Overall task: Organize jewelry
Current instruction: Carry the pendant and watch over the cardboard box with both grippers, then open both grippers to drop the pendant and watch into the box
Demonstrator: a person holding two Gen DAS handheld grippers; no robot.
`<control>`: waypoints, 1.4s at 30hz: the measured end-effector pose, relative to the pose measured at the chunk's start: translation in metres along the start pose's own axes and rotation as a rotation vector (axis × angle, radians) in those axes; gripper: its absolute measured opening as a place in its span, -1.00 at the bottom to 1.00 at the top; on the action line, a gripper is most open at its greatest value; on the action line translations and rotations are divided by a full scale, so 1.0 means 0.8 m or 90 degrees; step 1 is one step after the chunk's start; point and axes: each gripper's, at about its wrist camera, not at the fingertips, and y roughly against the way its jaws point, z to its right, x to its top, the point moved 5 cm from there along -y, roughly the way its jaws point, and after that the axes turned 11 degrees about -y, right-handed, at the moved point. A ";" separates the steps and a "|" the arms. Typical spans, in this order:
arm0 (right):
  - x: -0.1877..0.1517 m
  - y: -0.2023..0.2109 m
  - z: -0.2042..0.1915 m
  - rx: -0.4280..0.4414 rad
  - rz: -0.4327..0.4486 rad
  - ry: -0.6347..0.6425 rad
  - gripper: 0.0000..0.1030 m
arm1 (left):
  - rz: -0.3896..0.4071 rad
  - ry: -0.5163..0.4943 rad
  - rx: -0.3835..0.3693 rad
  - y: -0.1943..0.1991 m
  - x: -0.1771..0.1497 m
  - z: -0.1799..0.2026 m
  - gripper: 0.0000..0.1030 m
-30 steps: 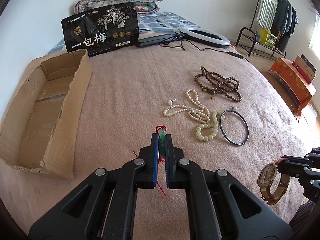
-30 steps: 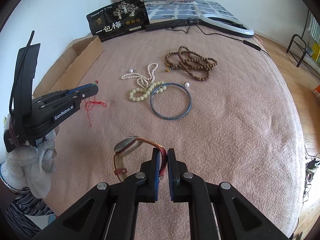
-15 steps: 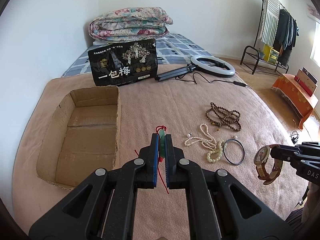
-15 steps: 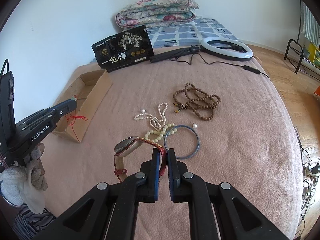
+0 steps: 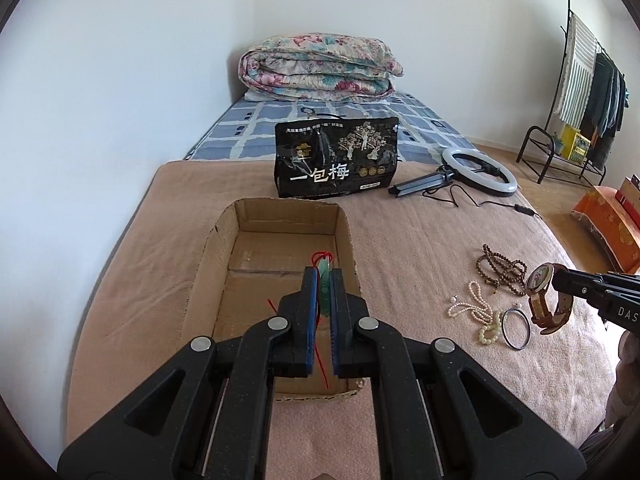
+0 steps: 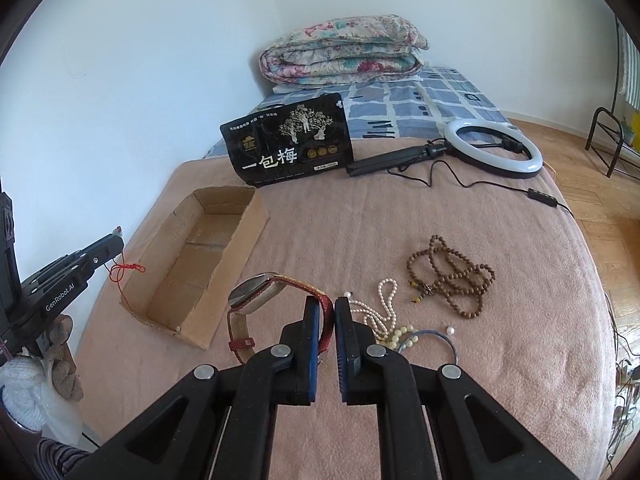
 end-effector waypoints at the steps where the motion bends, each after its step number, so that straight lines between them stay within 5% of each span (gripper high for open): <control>1: 0.003 -0.005 -0.010 0.002 0.000 0.008 -0.90 | -0.001 0.006 0.003 -0.001 -0.001 -0.008 -0.94; 17: 0.031 -0.115 -0.135 0.023 -0.030 0.087 -0.90 | -0.037 0.065 0.018 -0.043 -0.033 -0.079 -0.94; 32: 0.026 -0.194 -0.176 0.028 -0.077 0.087 -0.87 | -0.078 0.074 0.012 -0.079 -0.053 -0.090 -0.94; 37: 0.027 -0.197 -0.181 0.038 -0.076 0.089 -0.61 | -0.078 0.073 0.012 -0.080 -0.054 -0.090 -0.94; 39: 0.030 -0.192 -0.183 0.034 -0.061 0.097 -0.33 | -0.077 0.076 0.009 -0.080 -0.054 -0.091 -0.94; 41: 0.033 -0.186 -0.184 0.028 -0.044 0.103 -0.11 | -0.079 0.079 0.007 -0.081 -0.054 -0.092 -0.72; 42: 0.035 -0.183 -0.184 0.024 -0.037 0.104 0.05 | -0.082 0.083 0.009 -0.081 -0.055 -0.092 -0.18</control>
